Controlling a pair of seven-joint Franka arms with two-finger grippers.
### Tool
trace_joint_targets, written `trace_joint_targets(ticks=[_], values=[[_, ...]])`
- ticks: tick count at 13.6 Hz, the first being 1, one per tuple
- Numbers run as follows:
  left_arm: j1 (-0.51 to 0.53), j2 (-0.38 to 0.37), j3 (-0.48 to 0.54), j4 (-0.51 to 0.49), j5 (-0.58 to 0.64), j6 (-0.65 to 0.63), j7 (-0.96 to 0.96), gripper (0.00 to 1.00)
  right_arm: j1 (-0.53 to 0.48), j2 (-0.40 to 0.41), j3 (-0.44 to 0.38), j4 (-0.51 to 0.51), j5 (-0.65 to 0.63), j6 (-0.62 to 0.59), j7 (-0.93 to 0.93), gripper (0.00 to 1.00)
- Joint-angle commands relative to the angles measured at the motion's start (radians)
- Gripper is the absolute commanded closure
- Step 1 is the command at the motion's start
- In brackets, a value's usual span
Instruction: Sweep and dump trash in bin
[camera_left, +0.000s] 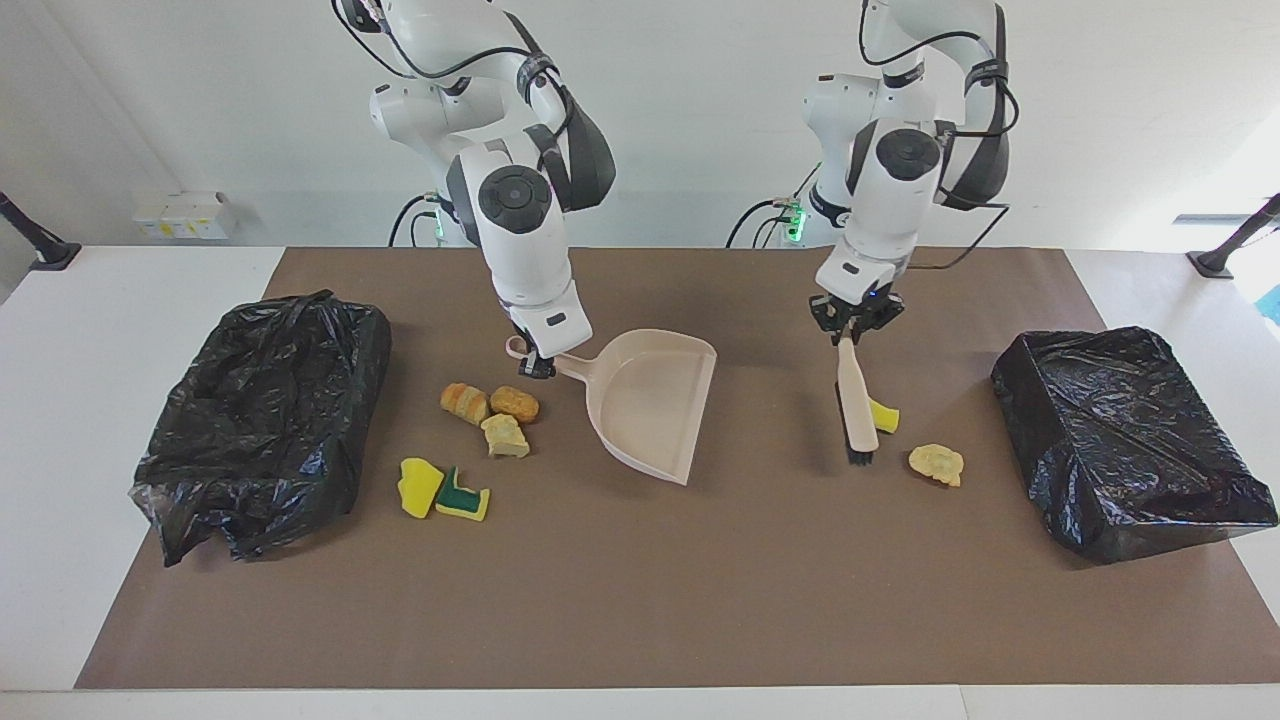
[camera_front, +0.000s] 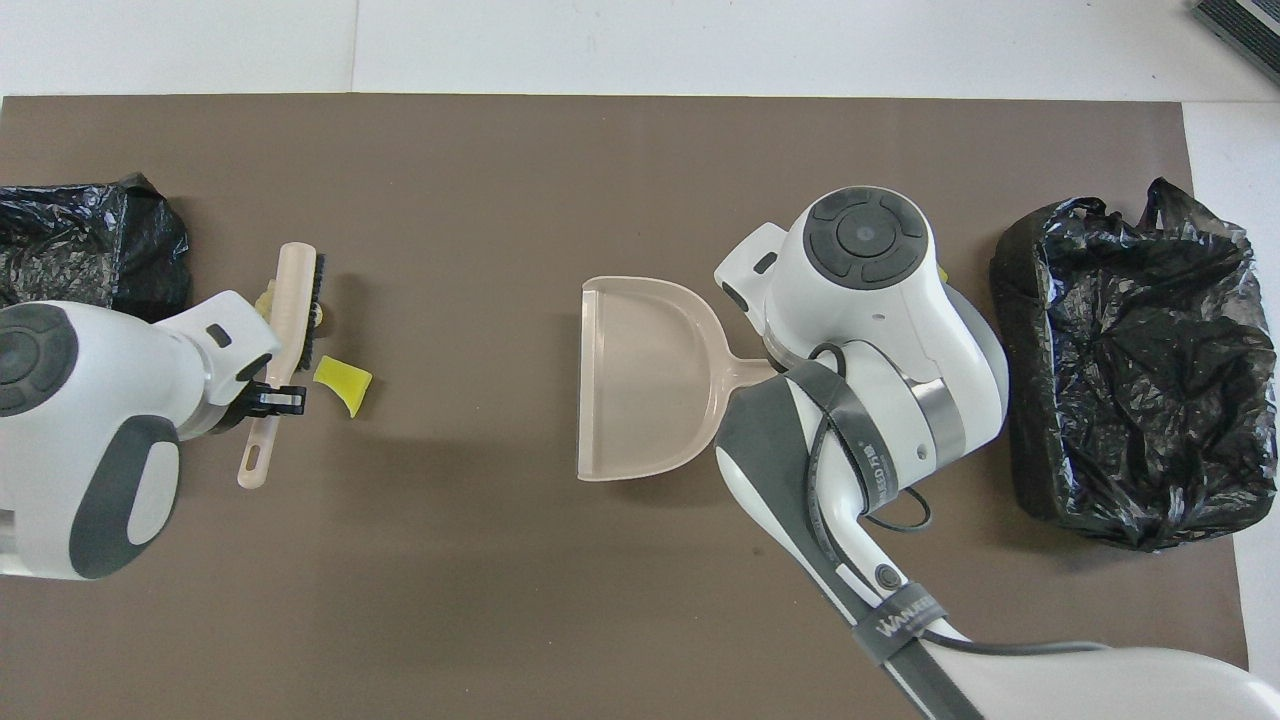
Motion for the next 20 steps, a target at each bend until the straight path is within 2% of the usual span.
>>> trace_joint_targets(ticks=[1,3,5,7,8,12,14,20], values=[[0.114,0.046,-0.014,0.015,0.014,0.092,0.089,1.0,0.024,-0.004,0.005,-0.033,-0.038,0.028,-0.051,1.0],[0.16,0.06,-0.016,0.002,0.011,0.11,0.148,1.0,0.026,-0.008,0.005,-0.068,-0.043,0.06,-0.045,1.0],[0.144,0.048,-0.019,-0.032,0.005,0.105,0.151,1.0,0.036,-0.014,0.006,-0.085,-0.043,0.068,0.056,1.0],[0.082,0.033,-0.022,-0.069,0.005,0.099,0.151,1.0,0.053,-0.013,0.006,-0.113,-0.04,0.08,0.227,1.0],[0.056,0.033,-0.022,-0.077,0.005,0.094,0.151,1.0,0.064,-0.011,0.005,-0.124,-0.042,0.1,0.239,1.0],[-0.056,-0.018,-0.022,-0.158,0.002,0.096,0.137,1.0,0.067,-0.008,0.006,-0.144,-0.046,0.146,0.237,1.0],[-0.12,-0.017,-0.022,-0.176,-0.001,0.099,0.099,1.0,0.067,-0.01,0.006,-0.151,-0.046,0.152,0.237,1.0],[-0.292,-0.018,-0.023,-0.173,-0.114,0.097,-0.022,1.0,0.064,-0.008,0.006,-0.151,-0.046,0.153,0.213,1.0]])
